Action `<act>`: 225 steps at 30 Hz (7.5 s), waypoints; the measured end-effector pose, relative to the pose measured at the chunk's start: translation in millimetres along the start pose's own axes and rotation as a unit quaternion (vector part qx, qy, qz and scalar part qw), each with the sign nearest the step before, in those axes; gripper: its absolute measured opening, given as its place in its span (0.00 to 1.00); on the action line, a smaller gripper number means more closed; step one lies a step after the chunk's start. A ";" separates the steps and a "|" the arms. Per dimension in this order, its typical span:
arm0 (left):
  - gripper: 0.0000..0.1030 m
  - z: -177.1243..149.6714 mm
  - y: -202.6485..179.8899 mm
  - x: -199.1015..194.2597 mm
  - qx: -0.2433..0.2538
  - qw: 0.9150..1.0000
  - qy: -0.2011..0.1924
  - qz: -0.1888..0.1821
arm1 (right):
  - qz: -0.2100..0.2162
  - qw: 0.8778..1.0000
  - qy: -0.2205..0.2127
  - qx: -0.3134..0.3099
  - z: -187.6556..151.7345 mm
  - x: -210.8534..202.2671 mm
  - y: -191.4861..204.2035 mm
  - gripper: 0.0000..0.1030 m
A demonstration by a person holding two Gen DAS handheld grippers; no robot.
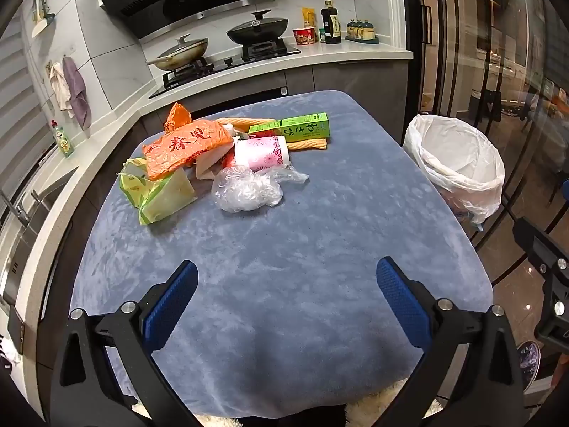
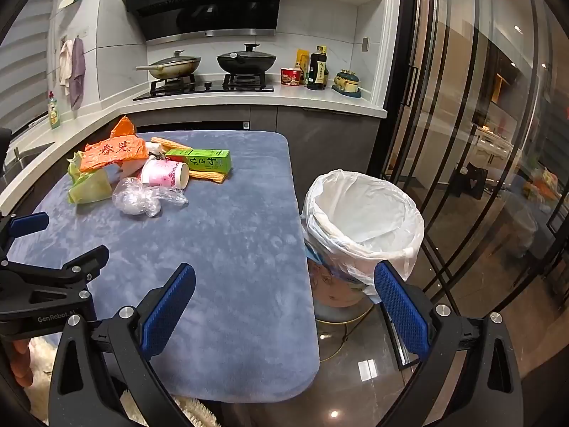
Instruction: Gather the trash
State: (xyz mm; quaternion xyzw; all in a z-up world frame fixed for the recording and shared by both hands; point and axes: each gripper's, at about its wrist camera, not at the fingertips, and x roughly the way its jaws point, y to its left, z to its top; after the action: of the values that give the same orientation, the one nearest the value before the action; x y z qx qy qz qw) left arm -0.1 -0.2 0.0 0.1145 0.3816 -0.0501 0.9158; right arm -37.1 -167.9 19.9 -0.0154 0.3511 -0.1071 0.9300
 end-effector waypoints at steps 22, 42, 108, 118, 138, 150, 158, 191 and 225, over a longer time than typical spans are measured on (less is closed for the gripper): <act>0.93 2.2 12.0 -2.0 -0.009 1.000 0.003 0.004 | 0.000 1.000 -0.002 -0.001 0.2 -1.8 1.0 0.93; 0.93 2.6 12.3 -1.5 -0.010 1.000 0.001 0.006 | -0.001 1.000 -0.003 -0.002 1.2 -3.3 0.2 0.93; 0.93 4.1 10.0 -8.9 -0.012 1.000 -0.002 0.012 | -0.004 1.000 -0.006 0.001 1.2 -5.4 -0.7 0.93; 0.93 4.2 10.3 -9.9 -0.011 1.000 -0.003 0.011 | -0.005 1.000 -0.007 0.000 -0.4 -6.5 -3.3 0.93; 0.93 10.0 11.2 -7.7 -0.022 1.000 -0.003 -0.003 | -0.005 1.000 -0.011 -0.001 4.7 -1.2 7.3 0.93; 0.93 13.2 56.9 30.7 -0.063 0.998 0.023 -0.003 | 0.016 1.000 -0.001 -0.010 18.5 35.1 42.7 0.93; 0.93 18.7 110.0 65.2 -0.109 0.993 0.037 0.019 | 0.045 0.999 0.008 -0.016 37.5 74.7 83.4 0.93; 0.75 41.4 224.1 173.3 -0.160 0.986 0.033 -0.011 | 0.135 0.988 0.065 -0.046 66.7 212.5 235.8 0.93; 0.10 28.4 200.3 62.2 -0.148 0.985 -0.028 -0.081 | 0.177 0.984 0.021 0.022 80.3 137.9 176.6 0.16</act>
State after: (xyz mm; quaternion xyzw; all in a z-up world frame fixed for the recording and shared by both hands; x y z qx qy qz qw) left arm 99.1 186.5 9.6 -0.0547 0.3672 -0.0699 0.9259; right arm 149.6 -28.2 -27.7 0.0694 0.3657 0.0512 0.9267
